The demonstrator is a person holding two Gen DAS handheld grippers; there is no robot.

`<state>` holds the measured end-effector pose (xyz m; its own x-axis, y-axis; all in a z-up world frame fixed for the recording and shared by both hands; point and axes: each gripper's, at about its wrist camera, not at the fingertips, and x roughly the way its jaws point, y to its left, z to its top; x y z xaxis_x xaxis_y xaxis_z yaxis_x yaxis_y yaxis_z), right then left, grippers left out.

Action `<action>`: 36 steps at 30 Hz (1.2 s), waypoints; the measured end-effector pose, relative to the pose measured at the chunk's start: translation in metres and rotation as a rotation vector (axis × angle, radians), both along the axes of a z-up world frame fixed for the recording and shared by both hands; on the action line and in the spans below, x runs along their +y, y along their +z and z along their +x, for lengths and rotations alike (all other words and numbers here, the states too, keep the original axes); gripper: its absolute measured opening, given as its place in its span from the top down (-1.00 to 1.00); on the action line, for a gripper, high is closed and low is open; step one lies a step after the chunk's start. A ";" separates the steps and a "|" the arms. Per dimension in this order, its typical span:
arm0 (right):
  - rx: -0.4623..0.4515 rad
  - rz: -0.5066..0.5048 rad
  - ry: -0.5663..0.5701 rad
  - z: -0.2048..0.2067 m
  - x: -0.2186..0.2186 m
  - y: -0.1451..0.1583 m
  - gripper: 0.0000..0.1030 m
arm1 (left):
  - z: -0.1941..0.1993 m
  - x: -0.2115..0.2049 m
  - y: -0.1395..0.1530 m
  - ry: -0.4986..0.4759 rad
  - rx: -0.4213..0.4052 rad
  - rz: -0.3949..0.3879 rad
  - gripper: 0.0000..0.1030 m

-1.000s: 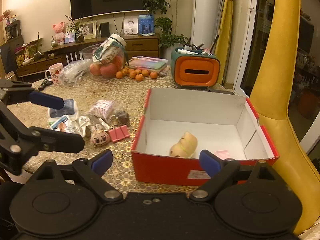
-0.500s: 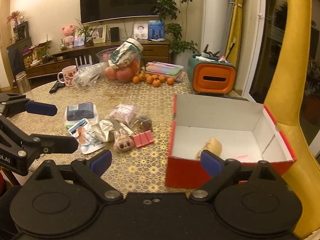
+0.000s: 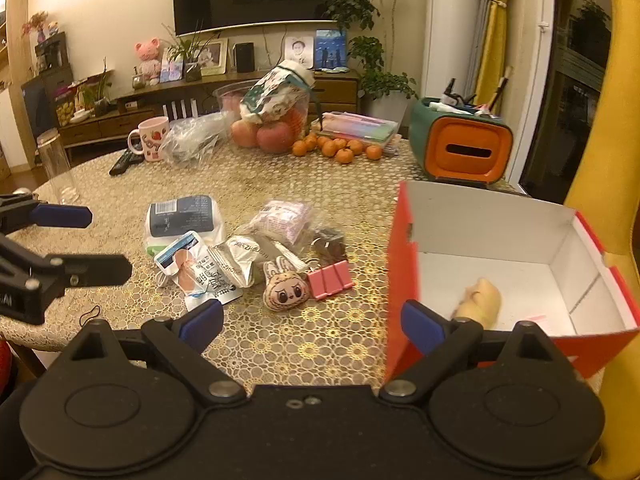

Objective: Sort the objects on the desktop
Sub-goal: 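Withdraw both tools from the box back toward the table items, then grasp the blue-and-white packet with left tool while right tool grasps bunny plush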

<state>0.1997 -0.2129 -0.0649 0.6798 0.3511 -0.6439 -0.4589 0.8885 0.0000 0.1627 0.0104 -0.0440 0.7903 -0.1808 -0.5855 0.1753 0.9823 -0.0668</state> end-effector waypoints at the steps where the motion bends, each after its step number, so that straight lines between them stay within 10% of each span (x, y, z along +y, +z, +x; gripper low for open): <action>1: -0.003 -0.002 0.003 0.002 0.004 -0.002 -0.85 | 0.003 0.004 -0.002 0.007 -0.001 0.002 -0.99; 17: 0.028 -0.012 0.019 0.045 0.052 -0.049 -0.85 | 0.080 0.065 -0.048 0.111 0.027 0.070 -0.99; 36: 0.084 -0.057 0.022 0.084 0.076 -0.090 -0.76 | 0.160 0.083 -0.085 -0.080 0.096 0.098 -0.97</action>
<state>0.2839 -0.1364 -0.1549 0.6149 0.3268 -0.7177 -0.4788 0.8779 -0.0105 0.3231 0.0934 -0.1293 0.7149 -0.1791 -0.6759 0.2507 0.9680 0.0087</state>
